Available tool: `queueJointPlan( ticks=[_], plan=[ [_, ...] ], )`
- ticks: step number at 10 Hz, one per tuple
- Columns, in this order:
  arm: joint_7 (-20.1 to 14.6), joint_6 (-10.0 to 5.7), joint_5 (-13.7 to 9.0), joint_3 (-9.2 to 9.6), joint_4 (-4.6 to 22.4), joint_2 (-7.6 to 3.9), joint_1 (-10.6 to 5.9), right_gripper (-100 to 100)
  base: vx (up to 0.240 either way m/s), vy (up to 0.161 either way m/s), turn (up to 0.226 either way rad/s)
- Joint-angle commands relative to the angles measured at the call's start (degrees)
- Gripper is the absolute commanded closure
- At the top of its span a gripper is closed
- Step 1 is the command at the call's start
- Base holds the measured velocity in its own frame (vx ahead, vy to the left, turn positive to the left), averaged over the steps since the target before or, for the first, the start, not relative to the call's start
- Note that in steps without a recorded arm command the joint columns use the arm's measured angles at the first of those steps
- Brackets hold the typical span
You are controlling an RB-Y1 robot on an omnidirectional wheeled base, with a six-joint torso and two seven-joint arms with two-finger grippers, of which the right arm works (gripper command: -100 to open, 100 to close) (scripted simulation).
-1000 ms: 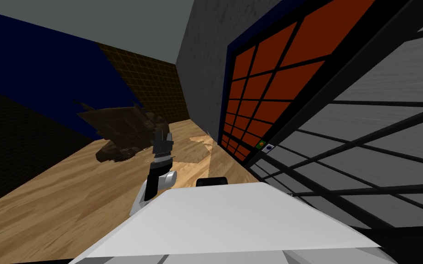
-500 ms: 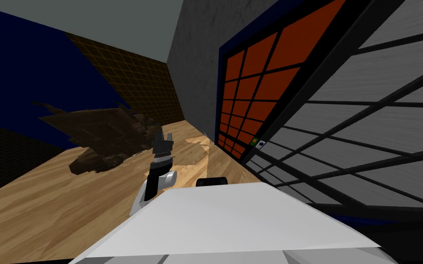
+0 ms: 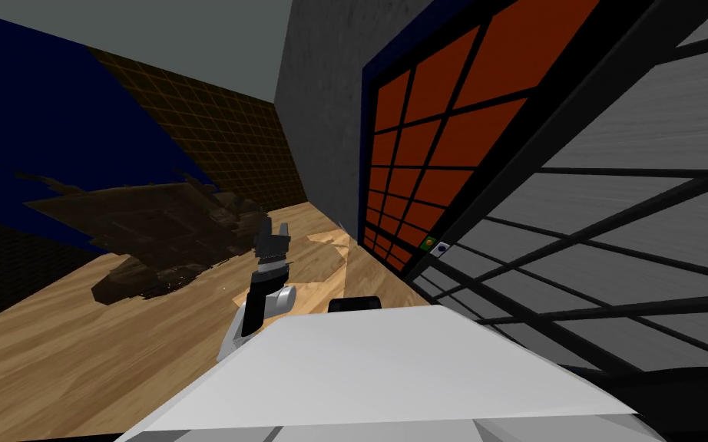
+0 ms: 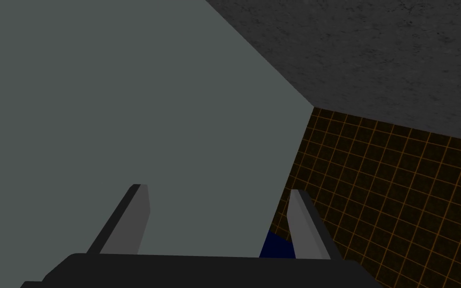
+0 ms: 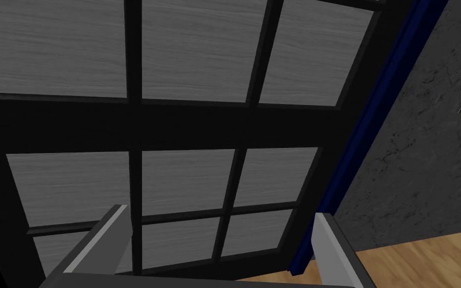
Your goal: Pull the door open
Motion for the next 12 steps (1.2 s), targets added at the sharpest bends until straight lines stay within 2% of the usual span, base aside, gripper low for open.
queueJointPlan(
  ticks=[1,4,6,7,10,12],
  plan=[
    [-1.20,-0.77,0.53,0.69,1.05,-0.77,-1.28,-100,0.186,-0.087,0.073],
    [-1.83,-1.03,1.09,1.41,0.21,-1.42,-2.63,-100,0.163,-0.108,0.089],
    [-1.83,-1.03,1.09,1.41,0.21,-1.42,-2.63,-100,0.084,-0.040,0.023],
    [-2.19,-1.21,1.50,1.94,-0.52,-1.90,-3.83,-100,0.122,-0.068,0.141],
    [-2.54,-1.42,2.08,2.66,-1.65,-2.53,-5.73,-100,0.184,-0.126,0.135],
    [-2.60,-1.46,2.20,2.81,-1.93,-2.65,-6.13,-100,0.152,-0.087,0.068]
  ],
)
